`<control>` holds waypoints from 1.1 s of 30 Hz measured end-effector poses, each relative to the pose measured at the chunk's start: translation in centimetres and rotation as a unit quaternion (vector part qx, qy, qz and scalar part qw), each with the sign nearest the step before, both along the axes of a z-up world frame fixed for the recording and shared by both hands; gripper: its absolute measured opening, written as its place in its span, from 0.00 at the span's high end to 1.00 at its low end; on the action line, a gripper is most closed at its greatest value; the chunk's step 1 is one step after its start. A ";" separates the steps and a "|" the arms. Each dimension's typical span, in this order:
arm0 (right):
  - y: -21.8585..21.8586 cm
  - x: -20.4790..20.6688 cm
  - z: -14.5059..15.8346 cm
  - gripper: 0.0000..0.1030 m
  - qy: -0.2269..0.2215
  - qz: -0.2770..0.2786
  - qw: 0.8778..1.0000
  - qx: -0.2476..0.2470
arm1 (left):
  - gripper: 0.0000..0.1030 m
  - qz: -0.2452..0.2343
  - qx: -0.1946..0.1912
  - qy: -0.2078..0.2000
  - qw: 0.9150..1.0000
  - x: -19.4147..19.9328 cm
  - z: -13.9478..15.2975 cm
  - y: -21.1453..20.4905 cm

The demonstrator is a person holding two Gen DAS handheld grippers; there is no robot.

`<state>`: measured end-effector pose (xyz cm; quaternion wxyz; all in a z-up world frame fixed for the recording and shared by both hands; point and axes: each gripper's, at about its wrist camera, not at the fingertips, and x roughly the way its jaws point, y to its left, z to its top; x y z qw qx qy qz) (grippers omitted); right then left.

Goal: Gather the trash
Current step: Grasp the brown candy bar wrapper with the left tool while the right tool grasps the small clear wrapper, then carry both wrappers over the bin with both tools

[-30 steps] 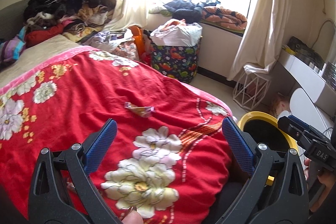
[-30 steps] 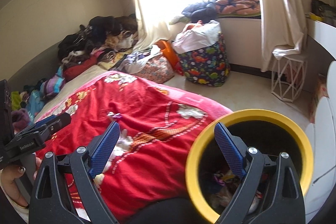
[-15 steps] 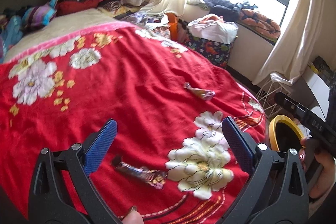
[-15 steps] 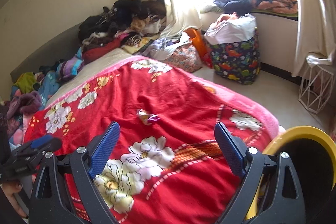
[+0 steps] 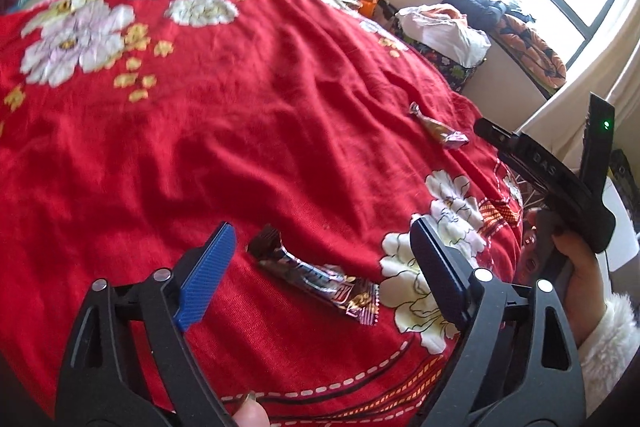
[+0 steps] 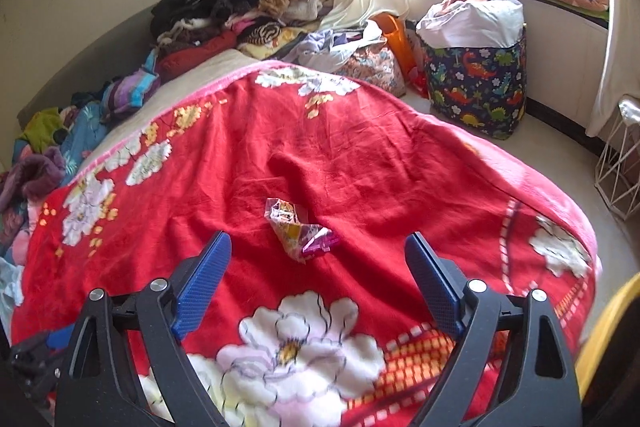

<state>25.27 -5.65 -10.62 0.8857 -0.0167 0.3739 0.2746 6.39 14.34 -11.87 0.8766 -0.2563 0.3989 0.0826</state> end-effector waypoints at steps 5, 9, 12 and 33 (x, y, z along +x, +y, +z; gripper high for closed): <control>1.8 2.2 -2.3 0.24 0.021 0.005 0.999 -0.023 | 0.35 0.001 -0.024 0.012 1.000 0.2 -1.5 -0.1; 2.4 3.2 -3.7 0.45 0.038 0.013 0.999 -0.027 | 0.42 -0.005 -0.022 0.010 1.000 0.4 -2.0 -0.6; 2.2 3.3 -4.2 0.66 0.045 0.018 0.999 -0.013 | 0.59 -0.001 -0.017 0.008 1.000 0.5 -2.3 -0.7; -7.2 -5.7 -0.4 0.78 0.008 -0.029 0.998 0.054 | 0.88 -0.080 0.006 -0.023 0.996 2.0 -0.1 -4.5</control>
